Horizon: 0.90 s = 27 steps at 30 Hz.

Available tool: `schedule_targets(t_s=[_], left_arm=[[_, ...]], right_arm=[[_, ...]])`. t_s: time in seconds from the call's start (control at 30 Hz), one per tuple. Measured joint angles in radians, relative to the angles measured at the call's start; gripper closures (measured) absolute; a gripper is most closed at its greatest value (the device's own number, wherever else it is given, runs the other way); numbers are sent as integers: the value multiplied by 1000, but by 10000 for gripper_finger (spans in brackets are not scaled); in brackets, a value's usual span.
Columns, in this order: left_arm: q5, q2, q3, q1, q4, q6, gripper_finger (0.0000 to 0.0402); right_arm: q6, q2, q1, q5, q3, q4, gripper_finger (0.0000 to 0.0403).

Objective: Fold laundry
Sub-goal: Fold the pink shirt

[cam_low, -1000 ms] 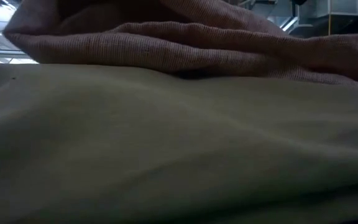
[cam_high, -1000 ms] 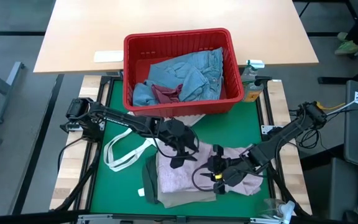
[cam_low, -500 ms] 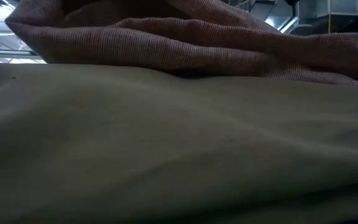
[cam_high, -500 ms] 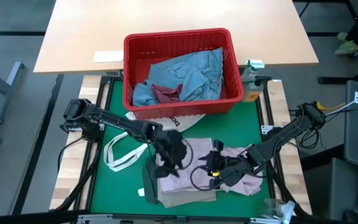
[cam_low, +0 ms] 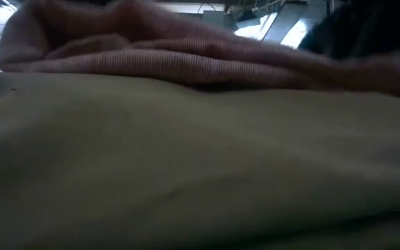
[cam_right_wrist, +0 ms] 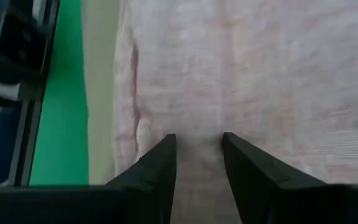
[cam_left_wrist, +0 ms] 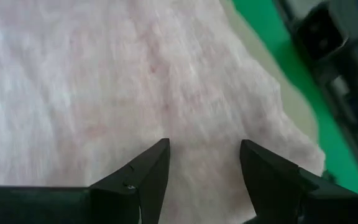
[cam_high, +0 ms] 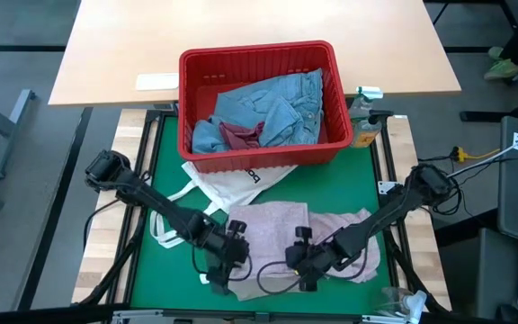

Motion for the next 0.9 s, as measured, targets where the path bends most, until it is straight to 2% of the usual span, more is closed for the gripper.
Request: schedule_targets(t_s=[0.17, 0.3, 0.43, 0.57, 0.77, 0.9], left_arm=[[-31, 0, -99, -36, 67, 0, 211], [-75, 0, -143, -50, 77, -42, 211], [-83, -1, -138, -50, 67, -108, 211], [-79, -24, -89, -56, 35, -111, 211], [-89, -135, -58, -56, -16, -114, 211], [-158, -218, -56, -35, -65, -131, 211]], right_arm=[[26, 38, -1, -68, 1, 5, 271], [27, 39, -1, -77, 2, 5, 272], [27, 34, -1, -87, 7, -5, 272], [26, 34, 1, -104, 45, -44, 272], [-8, 34, 1, -119, 151, -159, 272], [-57, 34, 1, -104, 217, -219, 272]])
